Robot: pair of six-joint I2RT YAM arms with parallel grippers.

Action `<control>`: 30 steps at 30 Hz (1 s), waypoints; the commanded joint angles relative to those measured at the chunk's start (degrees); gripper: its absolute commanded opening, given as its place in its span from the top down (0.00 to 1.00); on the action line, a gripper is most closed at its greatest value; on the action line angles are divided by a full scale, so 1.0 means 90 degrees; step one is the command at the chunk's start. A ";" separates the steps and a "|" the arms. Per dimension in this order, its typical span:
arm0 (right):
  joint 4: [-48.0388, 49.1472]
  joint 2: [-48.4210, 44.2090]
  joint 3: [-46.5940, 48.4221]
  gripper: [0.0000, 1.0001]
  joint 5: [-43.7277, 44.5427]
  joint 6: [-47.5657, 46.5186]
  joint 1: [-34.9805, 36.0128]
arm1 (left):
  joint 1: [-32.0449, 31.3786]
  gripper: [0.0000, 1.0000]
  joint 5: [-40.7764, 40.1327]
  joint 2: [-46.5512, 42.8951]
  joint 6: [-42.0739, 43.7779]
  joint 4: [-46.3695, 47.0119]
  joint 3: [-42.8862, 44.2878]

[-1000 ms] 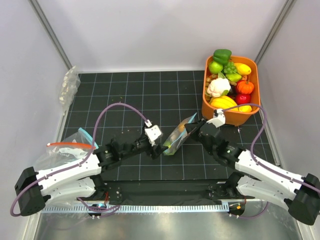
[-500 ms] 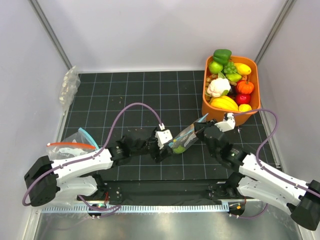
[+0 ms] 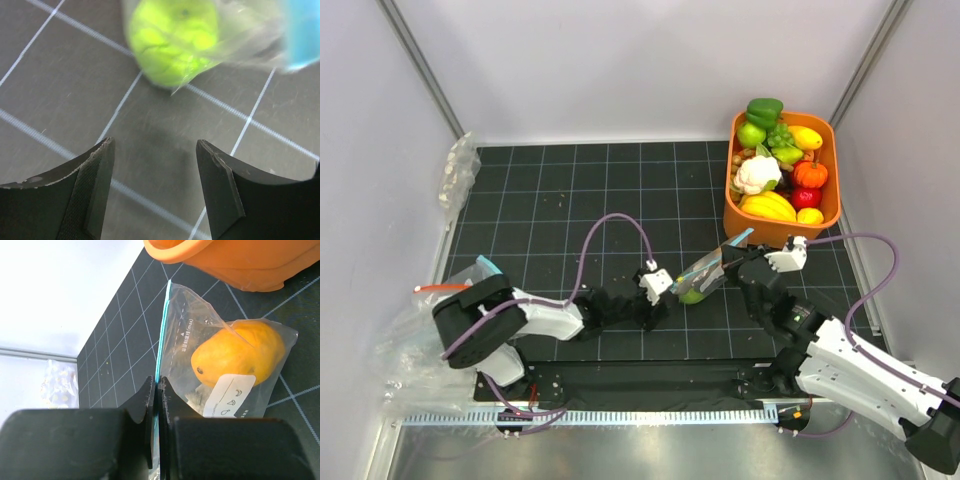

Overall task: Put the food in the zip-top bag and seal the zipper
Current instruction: Adjust the zipper food storage bag at the center of the board.

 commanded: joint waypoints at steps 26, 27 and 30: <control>0.0199 -0.0058 -0.0016 0.98 0.0168 0.0316 -0.0157 | -0.0573 0.28 -0.1598 0.1660 0.0155 0.4478 0.0452; 0.0190 -0.0058 -0.0016 0.98 0.0168 0.0326 -0.0167 | -0.0554 0.30 -0.1510 0.1611 0.0105 0.4566 0.0375; 0.0209 -0.0058 -0.0016 0.98 0.0139 0.0316 -0.0177 | -0.0485 0.42 -0.1295 0.1455 0.0095 0.4645 0.0315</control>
